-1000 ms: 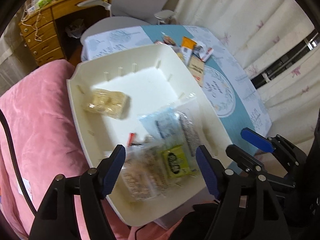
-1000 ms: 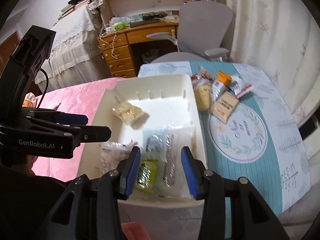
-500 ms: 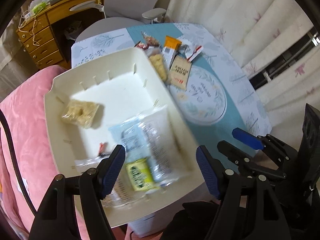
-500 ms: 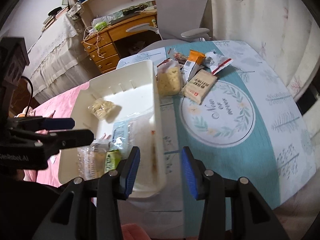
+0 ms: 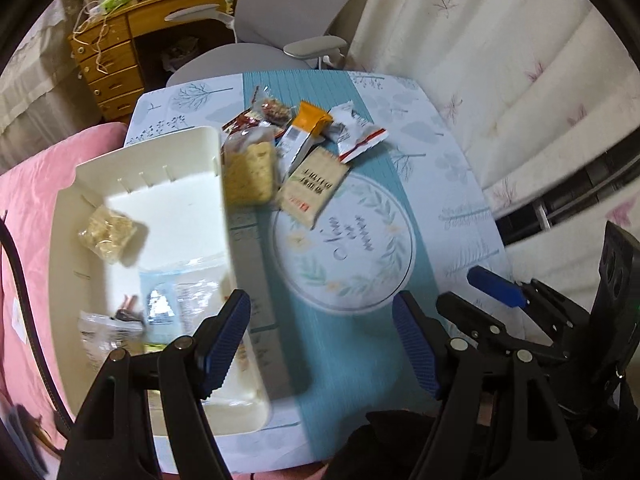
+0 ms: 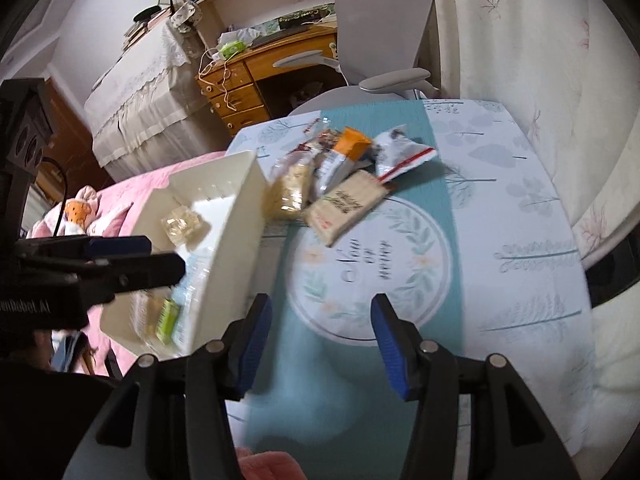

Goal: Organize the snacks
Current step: 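Move both tools back over the snack pile, then grasp the tan printed biscuit packet with the left tool while the right tool grasps a white-red wrapper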

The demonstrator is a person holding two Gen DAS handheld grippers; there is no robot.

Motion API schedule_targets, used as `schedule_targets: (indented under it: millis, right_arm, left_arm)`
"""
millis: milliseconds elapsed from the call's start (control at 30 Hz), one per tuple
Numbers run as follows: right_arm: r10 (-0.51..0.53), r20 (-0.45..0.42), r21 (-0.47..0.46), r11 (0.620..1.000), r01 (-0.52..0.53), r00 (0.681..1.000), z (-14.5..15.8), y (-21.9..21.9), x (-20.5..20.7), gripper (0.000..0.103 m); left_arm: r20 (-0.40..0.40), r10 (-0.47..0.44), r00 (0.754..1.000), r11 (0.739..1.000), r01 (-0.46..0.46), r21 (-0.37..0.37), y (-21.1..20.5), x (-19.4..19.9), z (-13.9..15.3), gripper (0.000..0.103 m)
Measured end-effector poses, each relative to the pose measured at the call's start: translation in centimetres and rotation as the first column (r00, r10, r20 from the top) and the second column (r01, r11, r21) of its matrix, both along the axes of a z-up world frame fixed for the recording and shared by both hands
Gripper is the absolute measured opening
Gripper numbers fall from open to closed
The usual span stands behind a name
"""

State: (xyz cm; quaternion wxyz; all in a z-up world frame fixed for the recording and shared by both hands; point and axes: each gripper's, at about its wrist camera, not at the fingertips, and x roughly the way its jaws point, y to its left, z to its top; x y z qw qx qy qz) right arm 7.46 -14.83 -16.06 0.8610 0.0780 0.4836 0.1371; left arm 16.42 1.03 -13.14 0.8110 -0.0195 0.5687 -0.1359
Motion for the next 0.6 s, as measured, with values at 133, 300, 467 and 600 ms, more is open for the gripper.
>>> schedule_targets:
  millis: [133, 300, 467, 600]
  right_arm:
    - [-0.011, -0.030, 0.023, 1.000, 0.012, 0.999, -1.0, -3.4, 0.6, 0.052]
    - [-0.055, -0.051, 0.076, 0.995, 0.058, 0.997, -1.5, -6.4, 1.5, 0.052]
    - [-0.071, -0.030, 0.054, 0.996, 0.073, 0.997, -1.0, -8.3, 3.6, 0.053]
    - [-0.062, -0.012, 0.034, 0.997, 0.063, 0.998, -0.1, -9.1, 5.9, 0.060]
  left_arm:
    - [0.030, 0.018, 0.999, 0.999, -0.019, 0.040, -2.4, 0.3, -0.5, 0.072]
    - [0.087, -0.013, 0.996, 0.996, 0.006, 0.084, -4.4, 0.6, -1.0, 0.072]
    - [0.136, -0.041, 0.990, 0.991, 0.023, 0.132, -6.2, 1.7, -2.2, 0.072]
    - [0.175, -0.046, 0.984, 0.982, 0.013, 0.190, -7.6, 3.0, -3.8, 0.072]
